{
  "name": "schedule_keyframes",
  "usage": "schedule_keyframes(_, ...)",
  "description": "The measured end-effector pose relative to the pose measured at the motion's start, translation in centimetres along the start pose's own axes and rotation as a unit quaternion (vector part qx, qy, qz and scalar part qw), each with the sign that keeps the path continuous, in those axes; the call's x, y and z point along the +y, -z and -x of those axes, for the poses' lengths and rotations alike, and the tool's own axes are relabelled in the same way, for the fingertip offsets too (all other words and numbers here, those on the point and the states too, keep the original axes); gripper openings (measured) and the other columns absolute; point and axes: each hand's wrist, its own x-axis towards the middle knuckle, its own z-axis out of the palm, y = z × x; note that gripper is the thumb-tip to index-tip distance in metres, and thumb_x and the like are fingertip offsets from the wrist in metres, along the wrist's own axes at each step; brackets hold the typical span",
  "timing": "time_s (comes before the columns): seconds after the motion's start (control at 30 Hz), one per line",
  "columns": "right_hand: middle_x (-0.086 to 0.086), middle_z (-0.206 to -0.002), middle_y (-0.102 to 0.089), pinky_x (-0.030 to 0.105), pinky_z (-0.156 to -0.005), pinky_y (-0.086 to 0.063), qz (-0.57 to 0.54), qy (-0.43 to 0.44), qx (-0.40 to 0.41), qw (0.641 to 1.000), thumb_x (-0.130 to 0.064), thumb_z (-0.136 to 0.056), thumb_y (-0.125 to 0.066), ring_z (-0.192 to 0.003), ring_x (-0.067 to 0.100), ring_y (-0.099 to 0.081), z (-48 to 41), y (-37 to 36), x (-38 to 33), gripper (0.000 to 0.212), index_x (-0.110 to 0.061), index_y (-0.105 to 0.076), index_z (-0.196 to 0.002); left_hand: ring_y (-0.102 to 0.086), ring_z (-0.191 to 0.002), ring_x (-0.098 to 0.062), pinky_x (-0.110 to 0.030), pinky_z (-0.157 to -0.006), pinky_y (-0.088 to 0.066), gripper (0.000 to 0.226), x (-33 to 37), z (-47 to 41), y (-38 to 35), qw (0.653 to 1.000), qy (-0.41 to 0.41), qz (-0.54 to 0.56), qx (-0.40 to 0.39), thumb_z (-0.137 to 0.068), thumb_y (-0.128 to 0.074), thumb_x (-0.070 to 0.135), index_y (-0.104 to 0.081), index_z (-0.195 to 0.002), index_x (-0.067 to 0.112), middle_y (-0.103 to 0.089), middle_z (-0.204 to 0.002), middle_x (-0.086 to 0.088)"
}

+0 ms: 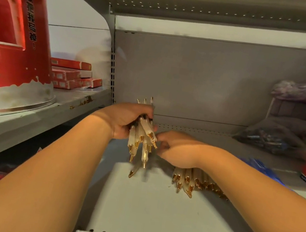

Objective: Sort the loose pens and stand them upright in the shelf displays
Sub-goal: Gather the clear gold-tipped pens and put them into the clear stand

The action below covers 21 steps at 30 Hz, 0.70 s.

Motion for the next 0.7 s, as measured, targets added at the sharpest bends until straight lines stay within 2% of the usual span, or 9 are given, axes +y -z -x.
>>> schedule_keyframes(0.03, -0.015, -0.081, -0.051, 0.022, -0.065, -0.04, 0.019, 0.012, -0.001, 1.0, -0.018, -0.1, -0.046, -0.078, 0.013, -0.052, -0.2, -0.5, -0.6, 0.026, -0.033, -0.056, -0.081, -0.064, -0.059, -0.023, -0.046, -0.072, -0.061, 0.021, 0.2, 0.2, 0.1, 1.0, -0.005, 0.008, -0.003, -0.091, -0.05, 0.003, -0.049, -0.07, 0.008, -0.055, -0.062, -0.012)
schedule_keyframes(0.1, -0.014, -0.079, -0.046, 0.027, -0.077, -0.043, 0.035, 0.034, -0.021, 0.999, -0.03, -0.102, -0.041, -0.08, 0.014, -0.05, -0.5, -1.4, -1.5, 0.019, -0.028, -0.06, -0.103, -0.058, -0.051, -0.02, -0.035, -0.055, -0.057, 0.027, 0.5, 0.5, 0.3, 1.0, -0.016, 0.009, -0.004, -0.088, -0.049, 0.003, -0.049, -0.063, 0.01, -0.055, -0.059, -0.01)
schedule_keyframes(0.17, -0.008, -0.098, -0.054, 0.033, -0.09, -0.04, 0.06, 0.044, -0.049, 0.996, -0.044, -0.102, -0.036, -0.098, 0.018, -0.05, -0.9, -2.2, -2.3, 0.031, -0.033, -0.053, -0.126, -0.057, -0.052, -0.017, -0.03, -0.058, -0.051, 0.021, 0.6, 0.5, 0.3, 0.999, -0.032, 0.001, 0.012, -0.087, -0.05, 0.003, -0.054, -0.067, 0.009, -0.061, -0.063, -0.008)
schedule_keyframes(0.23, -0.002, -0.125, -0.057, 0.04, -0.1, -0.039, 0.081, 0.056, -0.07, 0.993, -0.053, -0.101, -0.032, -0.11, 0.021, -0.05, -1.3, -2.5, -3.0, 0.038, -0.034, -0.052, -0.127, -0.06, -0.053, -0.016, -0.031, -0.063, -0.05, 0.01, 0.7, 0.4, 0.4, 0.999, -0.048, 0.008, 0.021, -0.087, -0.054, 0.002, -0.058, -0.078, 0.006, -0.066, -0.068, -0.008)
schedule_keyframes(0.27, -0.001, -0.128, -0.057, 0.041, -0.102, -0.039, 0.073, 0.059, -0.075, 0.993, -0.055, -0.1, -0.032, -0.109, 0.02, -0.051, -1.5, -2.6, -3.3, 0.041, -0.032, -0.054, -0.126, -0.06, -0.053, -0.016, -0.031, -0.063, -0.05, 0.007, 0.7, 0.3, 0.4, 0.998, -0.053, 0.009, 0.019, -0.086, -0.056, 0.002, -0.059, -0.08, 0.006, -0.067, -0.07, -0.007)
schedule_keyframes(0.43, 0.005, -0.109, -0.064, 0.043, -0.093, -0.05, 0.041, -0.002, -0.082, 0.996, -0.046, -0.096, -0.05, -0.098, 0.024, -0.06, -1.6, -2.5, -4.1, 0.037, -0.017, -0.063, -0.115, -0.06, -0.052, -0.017, -0.027, -0.053, -0.052, 0.012, 0.7, 0.4, 0.1, 0.998, -0.065, -0.013, -0.013, -0.082, -0.069, 0.007, -0.065, -0.071, 0.006, -0.062, -0.065, -0.008)
schedule_keyframes(0.57, 0.005, -0.079, -0.058, 0.027, -0.062, -0.047, 0.019, -0.053, -0.065, 0.996, -0.025, -0.093, -0.055, -0.068, 0.018, -0.053, -0.7, -1.2, -4.2, 0.022, -0.005, -0.064, -0.093, -0.059, -0.046, -0.018, -0.026, -0.046, -0.051, 0.012, 0.7, 0.5, -1.0, 0.993, -0.114, -0.002, -0.006, -0.079, -0.07, 0.007, -0.063, -0.069, 0.005, -0.058, -0.058, -0.009)
schedule_keyframes(0.63, 0.01, -0.085, -0.064, 0.024, -0.067, -0.049, -0.008, -0.062, -0.051, 0.997, -0.021, -0.097, -0.051, -0.072, 0.019, -0.054, 0.0, -0.2, -4.4, 0.026, -0.002, -0.067, -0.092, -0.058, -0.048, -0.019, -0.028, -0.049, -0.052, 0.01, 0.9, 0.5, -1.5, 0.99, -0.14, 0.01, -0.004, -0.077, -0.07, 0.008, -0.062, -0.072, 0.006, -0.056, -0.058, -0.008)
schedule_keyframes(0.7, 0.013, -0.092, -0.069, 0.01, -0.063, -0.044, -0.062, -0.082, -0.024, 0.994, -0.02, -0.1, -0.047, -0.075, 0.016, -0.055, 0.9, 0.7, -4.5, 0.032, 0.003, -0.069, -0.096, -0.057, -0.05, -0.019, -0.029, -0.052, -0.052, 0.01, 1.1, 0.7, -2.0, 0.987, -0.159, 0.035, -0.01, -0.075, -0.07, 0.007, -0.061, -0.078, 0.007, -0.055, -0.059, -0.007)
